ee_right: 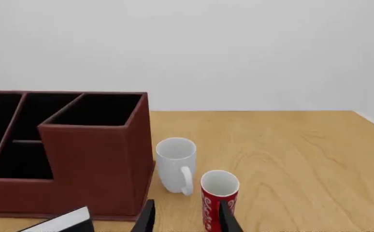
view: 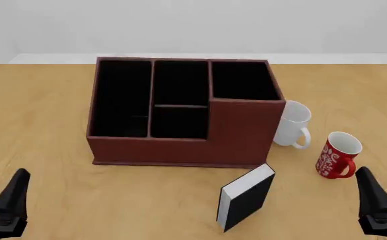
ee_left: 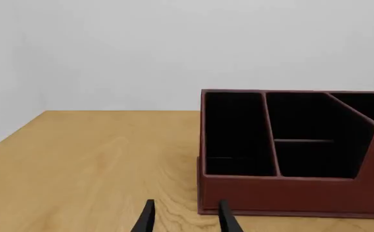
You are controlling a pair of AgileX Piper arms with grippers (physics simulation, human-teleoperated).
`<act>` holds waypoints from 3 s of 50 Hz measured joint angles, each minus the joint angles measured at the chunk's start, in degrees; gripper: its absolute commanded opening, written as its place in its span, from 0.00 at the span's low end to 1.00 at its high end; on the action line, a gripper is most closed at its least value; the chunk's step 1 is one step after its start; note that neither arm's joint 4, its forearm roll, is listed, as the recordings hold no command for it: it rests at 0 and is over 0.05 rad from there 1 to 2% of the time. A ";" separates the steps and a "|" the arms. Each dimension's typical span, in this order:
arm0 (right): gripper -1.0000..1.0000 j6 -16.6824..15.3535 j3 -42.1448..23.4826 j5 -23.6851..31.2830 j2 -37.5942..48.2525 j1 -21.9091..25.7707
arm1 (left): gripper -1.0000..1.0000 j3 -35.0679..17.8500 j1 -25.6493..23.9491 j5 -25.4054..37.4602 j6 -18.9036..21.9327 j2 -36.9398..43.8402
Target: Pick up the book and place it in the right compartment of the caddy.
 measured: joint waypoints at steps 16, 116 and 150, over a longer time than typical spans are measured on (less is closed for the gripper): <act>1.00 -1.62 -2.12 1.95 2.77 2.69 | 1.00 -0.12 0.00 -0.05 0.00 0.20; 1.00 -64.54 -50.12 51.13 53.26 29.04 | 1.00 -0.15 0.00 -0.06 0.00 0.25; 1.00 -69.12 -51.95 54.18 60.88 26.22 | 1.00 -0.15 0.00 -0.06 0.00 0.25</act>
